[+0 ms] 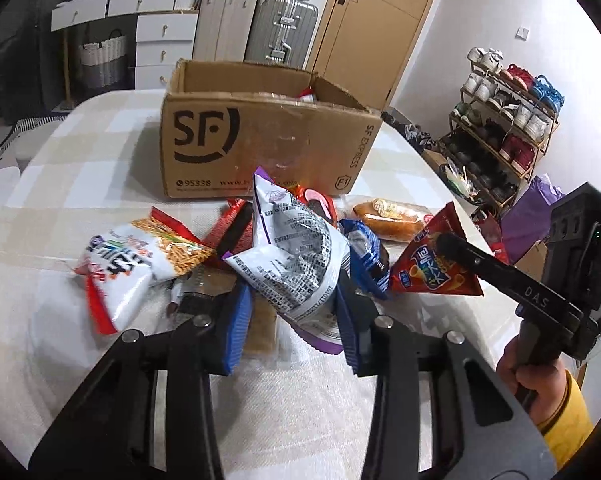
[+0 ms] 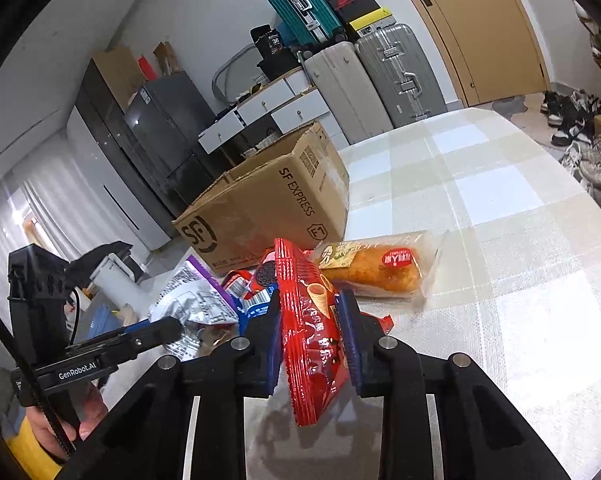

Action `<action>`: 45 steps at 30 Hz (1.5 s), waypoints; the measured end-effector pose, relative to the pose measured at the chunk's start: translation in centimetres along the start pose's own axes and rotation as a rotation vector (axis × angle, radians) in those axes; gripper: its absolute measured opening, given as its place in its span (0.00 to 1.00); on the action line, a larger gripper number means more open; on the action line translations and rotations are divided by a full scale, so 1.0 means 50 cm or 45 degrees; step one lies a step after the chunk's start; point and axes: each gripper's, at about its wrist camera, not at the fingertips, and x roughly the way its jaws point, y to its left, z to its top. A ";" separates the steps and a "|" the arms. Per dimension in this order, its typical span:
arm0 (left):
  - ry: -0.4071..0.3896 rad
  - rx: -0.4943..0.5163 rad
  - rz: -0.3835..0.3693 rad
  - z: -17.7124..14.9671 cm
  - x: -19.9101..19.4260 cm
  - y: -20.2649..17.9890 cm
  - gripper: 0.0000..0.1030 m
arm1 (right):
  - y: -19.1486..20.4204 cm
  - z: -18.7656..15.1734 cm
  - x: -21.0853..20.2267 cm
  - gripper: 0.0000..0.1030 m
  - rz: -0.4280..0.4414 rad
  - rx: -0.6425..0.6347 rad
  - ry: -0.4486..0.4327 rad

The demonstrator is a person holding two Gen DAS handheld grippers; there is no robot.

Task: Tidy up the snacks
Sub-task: 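Grasp the red chip bag with the right gripper while the left gripper grasps the white-and-purple bag, then lift both held bags and carry them toward the box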

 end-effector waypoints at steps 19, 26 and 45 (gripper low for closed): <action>-0.202 -0.042 -0.054 -0.037 -0.273 0.041 0.34 | 0.147 0.023 -0.142 0.22 0.098 -0.088 -0.113; -0.259 -0.045 0.063 -0.045 -0.403 0.047 0.34 | 0.252 0.046 -0.195 0.22 0.150 -0.200 -0.170; -0.341 0.050 0.085 -0.034 -0.577 0.039 0.34 | 0.330 0.113 -0.188 0.22 0.236 -0.260 -0.182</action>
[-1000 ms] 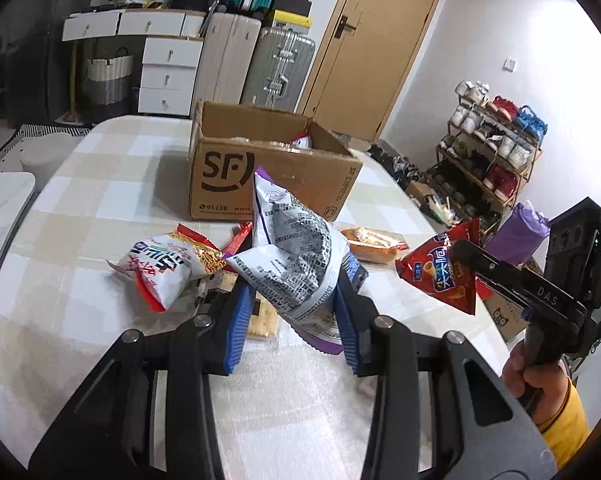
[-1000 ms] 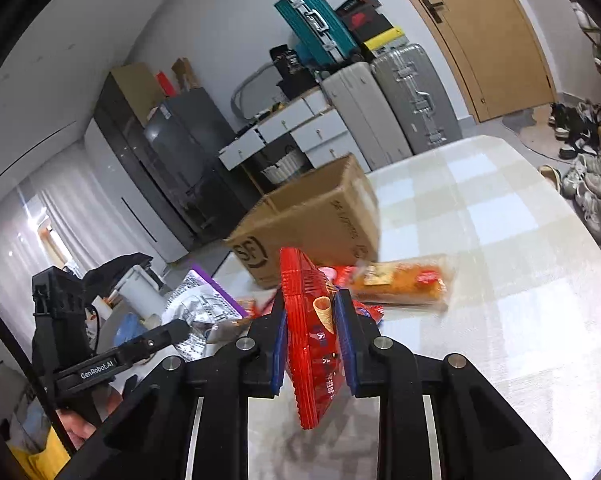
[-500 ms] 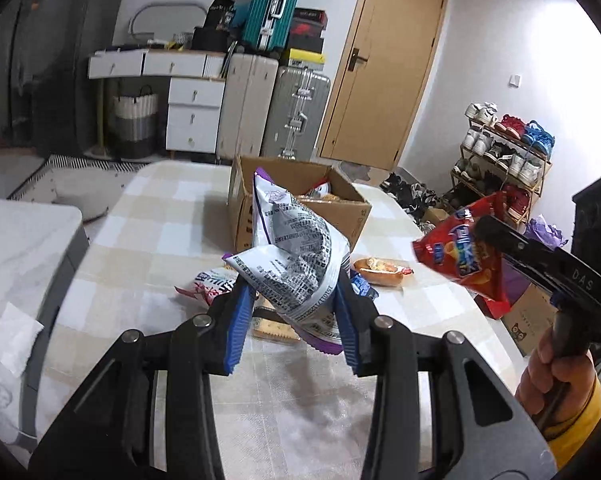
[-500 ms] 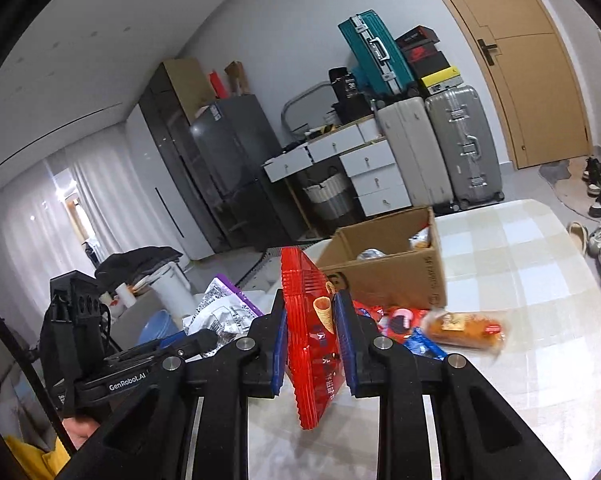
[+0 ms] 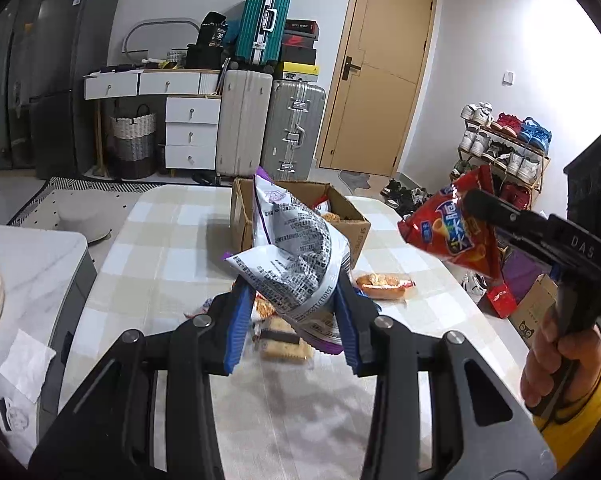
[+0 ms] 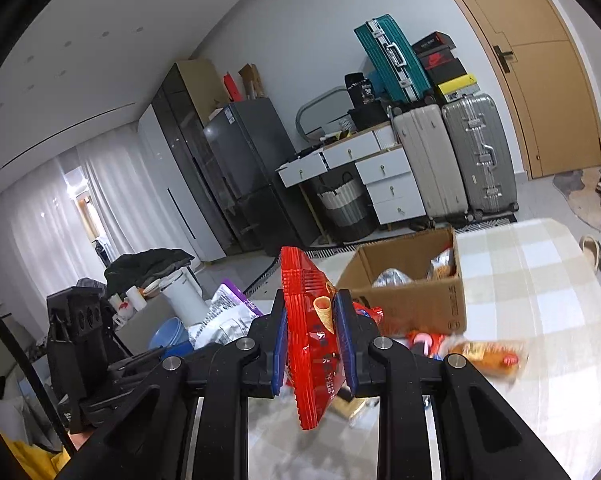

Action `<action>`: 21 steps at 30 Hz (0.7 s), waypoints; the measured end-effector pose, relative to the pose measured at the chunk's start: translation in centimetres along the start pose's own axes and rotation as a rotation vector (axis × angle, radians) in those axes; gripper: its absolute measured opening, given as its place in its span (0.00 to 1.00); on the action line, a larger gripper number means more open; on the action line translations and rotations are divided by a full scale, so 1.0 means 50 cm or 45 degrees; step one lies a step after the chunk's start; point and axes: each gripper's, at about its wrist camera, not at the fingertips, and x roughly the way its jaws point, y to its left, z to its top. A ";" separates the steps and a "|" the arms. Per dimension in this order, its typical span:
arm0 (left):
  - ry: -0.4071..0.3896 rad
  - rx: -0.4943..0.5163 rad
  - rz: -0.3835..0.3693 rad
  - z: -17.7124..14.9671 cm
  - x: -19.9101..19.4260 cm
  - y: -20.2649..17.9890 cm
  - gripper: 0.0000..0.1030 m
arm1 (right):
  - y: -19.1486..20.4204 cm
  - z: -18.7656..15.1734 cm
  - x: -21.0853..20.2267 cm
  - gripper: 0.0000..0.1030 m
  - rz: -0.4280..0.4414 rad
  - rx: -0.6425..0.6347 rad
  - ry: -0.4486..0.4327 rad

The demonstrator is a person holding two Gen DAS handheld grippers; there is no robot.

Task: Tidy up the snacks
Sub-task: 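Lift both held bags and carry them toward the box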

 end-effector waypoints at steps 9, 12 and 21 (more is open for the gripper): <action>-0.010 -0.005 0.004 0.081 0.059 0.006 0.34 | -0.054 0.095 0.057 0.18 0.039 0.034 0.008; -0.005 0.006 0.009 0.116 0.094 0.003 0.34 | -0.070 0.122 0.093 0.15 0.032 0.023 0.030; 0.084 -0.042 -0.040 0.090 0.207 -0.003 0.35 | -0.151 0.010 0.166 0.15 -0.001 0.110 0.252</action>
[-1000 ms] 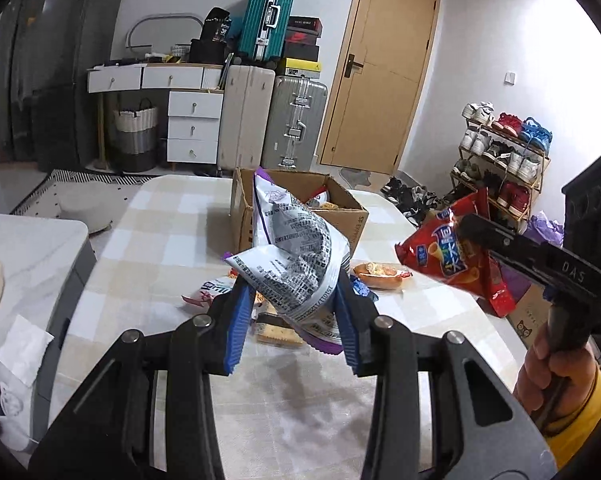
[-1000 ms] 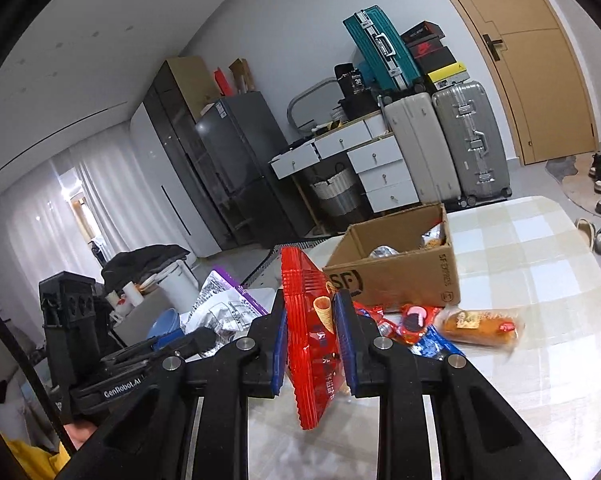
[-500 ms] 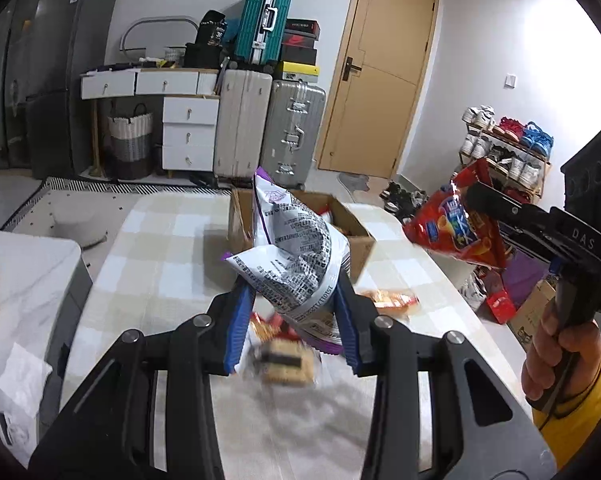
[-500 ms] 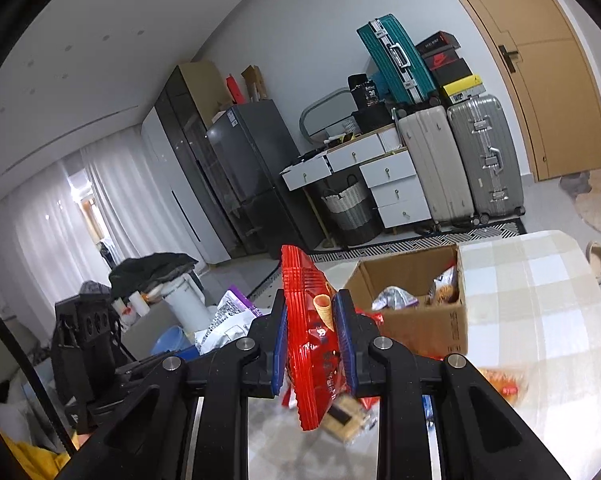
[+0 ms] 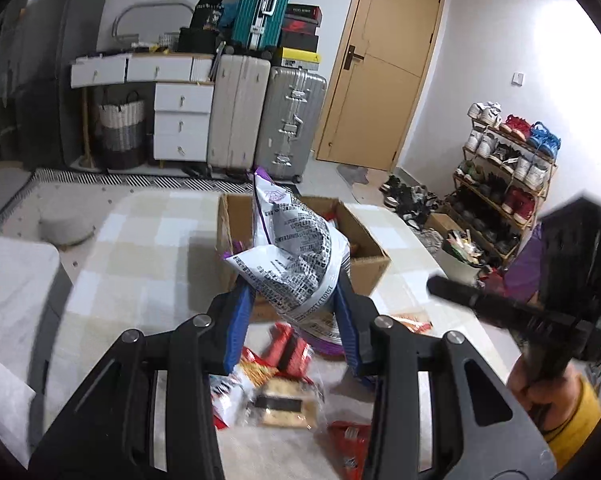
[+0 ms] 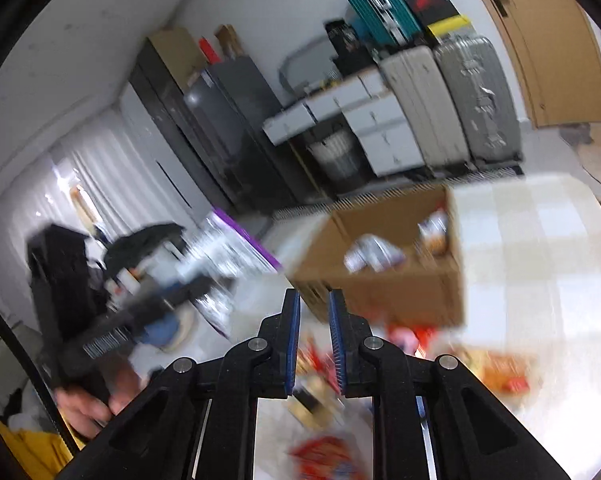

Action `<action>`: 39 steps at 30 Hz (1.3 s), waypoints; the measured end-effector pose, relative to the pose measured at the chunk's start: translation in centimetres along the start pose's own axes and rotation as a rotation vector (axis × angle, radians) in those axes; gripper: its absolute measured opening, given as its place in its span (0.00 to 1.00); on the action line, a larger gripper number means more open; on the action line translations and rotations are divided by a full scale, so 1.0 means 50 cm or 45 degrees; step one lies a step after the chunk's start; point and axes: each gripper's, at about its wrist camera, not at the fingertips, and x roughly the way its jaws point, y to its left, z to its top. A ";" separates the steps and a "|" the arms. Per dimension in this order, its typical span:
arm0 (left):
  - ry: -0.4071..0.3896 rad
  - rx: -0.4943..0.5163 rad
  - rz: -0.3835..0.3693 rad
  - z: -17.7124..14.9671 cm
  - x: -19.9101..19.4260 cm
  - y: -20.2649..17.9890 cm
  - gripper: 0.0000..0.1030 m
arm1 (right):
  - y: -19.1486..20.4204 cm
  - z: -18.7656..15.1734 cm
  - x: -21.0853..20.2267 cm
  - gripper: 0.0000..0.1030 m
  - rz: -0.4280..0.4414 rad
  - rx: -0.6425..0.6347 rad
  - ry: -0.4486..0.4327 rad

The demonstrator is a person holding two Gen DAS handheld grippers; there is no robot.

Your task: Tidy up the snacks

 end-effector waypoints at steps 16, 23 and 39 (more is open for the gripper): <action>0.071 -0.058 0.013 -0.077 0.049 0.056 0.35 | 0.035 -0.233 0.041 0.76 0.039 -0.203 0.262; 0.069 -0.073 0.019 -0.090 0.030 0.066 0.35 | 0.039 -0.271 0.133 0.45 -0.049 -0.238 0.478; 0.041 -0.059 0.028 -0.067 0.021 0.070 0.35 | 0.040 -0.185 0.036 0.37 0.016 -0.196 0.283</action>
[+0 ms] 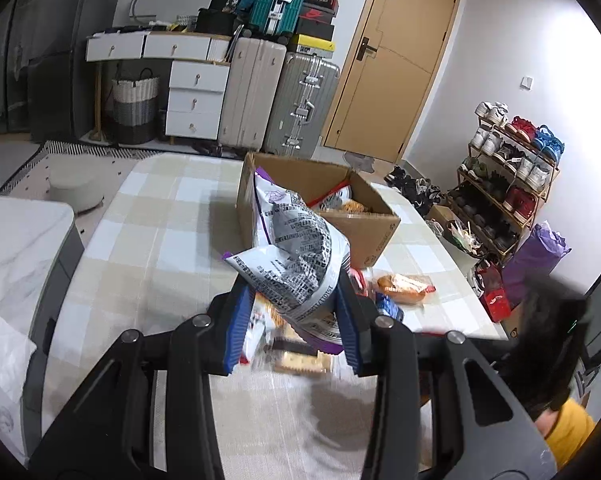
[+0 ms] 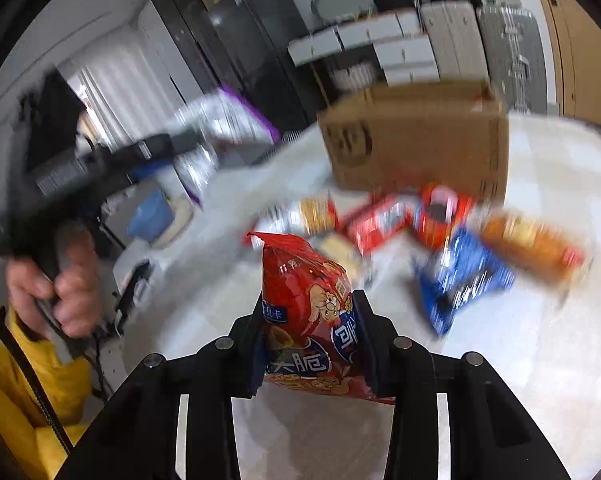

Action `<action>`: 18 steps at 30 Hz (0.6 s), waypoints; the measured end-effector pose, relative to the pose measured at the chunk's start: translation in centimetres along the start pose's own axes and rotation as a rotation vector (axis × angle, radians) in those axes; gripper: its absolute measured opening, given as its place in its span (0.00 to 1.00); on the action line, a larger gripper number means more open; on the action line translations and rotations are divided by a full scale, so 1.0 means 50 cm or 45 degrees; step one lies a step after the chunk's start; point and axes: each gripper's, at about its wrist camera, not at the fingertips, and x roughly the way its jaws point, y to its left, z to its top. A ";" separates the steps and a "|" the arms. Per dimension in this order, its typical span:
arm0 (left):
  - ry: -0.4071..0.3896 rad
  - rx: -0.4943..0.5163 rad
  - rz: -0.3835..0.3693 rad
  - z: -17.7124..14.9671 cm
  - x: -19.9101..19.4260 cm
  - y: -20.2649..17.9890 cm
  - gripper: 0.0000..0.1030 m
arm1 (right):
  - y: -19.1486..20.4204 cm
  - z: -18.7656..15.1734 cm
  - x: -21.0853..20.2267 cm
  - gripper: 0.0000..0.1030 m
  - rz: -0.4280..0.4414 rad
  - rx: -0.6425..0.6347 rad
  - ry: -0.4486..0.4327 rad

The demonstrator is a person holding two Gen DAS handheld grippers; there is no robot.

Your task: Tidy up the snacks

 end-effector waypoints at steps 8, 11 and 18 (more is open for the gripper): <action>-0.055 0.140 0.008 0.094 0.026 -0.054 0.35 | 0.003 0.174 -0.120 0.37 -0.023 -0.073 -0.262; -0.062 0.160 0.000 0.134 0.051 -0.075 0.35 | 0.004 0.240 -0.134 0.37 -0.034 -0.090 -0.311; -0.039 0.182 0.026 0.246 0.145 -0.117 0.35 | -0.015 0.372 -0.113 0.37 -0.031 -0.077 -0.332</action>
